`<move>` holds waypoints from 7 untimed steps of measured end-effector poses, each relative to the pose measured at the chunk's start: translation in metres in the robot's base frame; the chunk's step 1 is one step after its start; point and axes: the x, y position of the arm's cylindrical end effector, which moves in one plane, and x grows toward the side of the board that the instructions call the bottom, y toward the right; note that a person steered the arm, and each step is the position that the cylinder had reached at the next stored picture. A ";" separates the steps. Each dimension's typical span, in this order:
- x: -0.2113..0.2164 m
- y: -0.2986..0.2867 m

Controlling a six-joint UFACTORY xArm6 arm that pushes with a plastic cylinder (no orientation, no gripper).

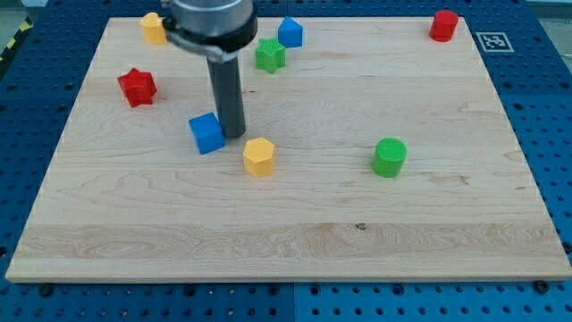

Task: Push the yellow hexagon closer to the green circle

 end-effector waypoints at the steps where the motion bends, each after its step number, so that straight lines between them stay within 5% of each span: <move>1: 0.032 -0.001; 7: 0.032 0.039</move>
